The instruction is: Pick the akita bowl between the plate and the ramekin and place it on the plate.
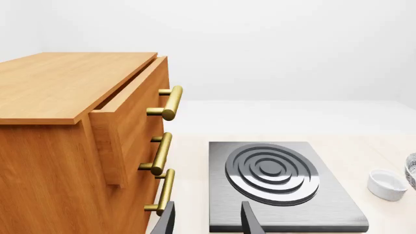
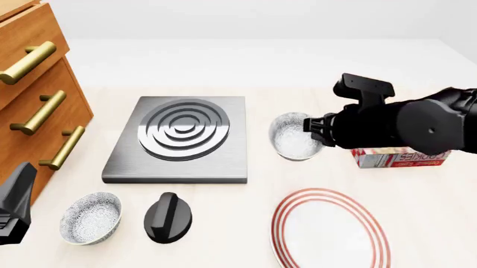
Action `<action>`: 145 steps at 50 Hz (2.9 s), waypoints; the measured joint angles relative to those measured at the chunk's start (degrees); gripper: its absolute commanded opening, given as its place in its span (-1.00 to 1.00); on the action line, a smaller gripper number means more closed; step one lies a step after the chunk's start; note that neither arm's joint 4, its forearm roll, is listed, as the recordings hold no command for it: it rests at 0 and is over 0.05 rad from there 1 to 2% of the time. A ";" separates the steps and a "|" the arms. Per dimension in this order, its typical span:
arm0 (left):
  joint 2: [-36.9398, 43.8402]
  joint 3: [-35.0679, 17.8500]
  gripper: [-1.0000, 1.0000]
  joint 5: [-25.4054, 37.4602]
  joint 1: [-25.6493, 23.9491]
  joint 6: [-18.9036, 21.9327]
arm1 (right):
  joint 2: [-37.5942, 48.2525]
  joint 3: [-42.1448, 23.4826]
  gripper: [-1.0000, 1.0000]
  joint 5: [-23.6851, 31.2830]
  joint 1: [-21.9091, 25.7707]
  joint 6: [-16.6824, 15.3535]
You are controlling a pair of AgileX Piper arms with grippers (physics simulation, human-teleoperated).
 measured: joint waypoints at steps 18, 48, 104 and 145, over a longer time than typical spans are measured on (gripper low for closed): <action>0.00 0.00 1.00 0.00 0.00 0.00 | -9.39 1.89 -1.00 6.87 1.32 -1.91; 0.00 0.00 1.00 0.00 0.00 0.00 | -16.06 9.82 -1.00 11.10 2.09 -6.38; 0.00 0.00 1.00 0.00 0.00 0.00 | -11.22 25.49 -1.00 0.17 -0.46 -7.27; 0.00 0.00 1.00 0.00 0.00 0.00 | -24.90 7.06 1.00 16.50 -6.65 -13.70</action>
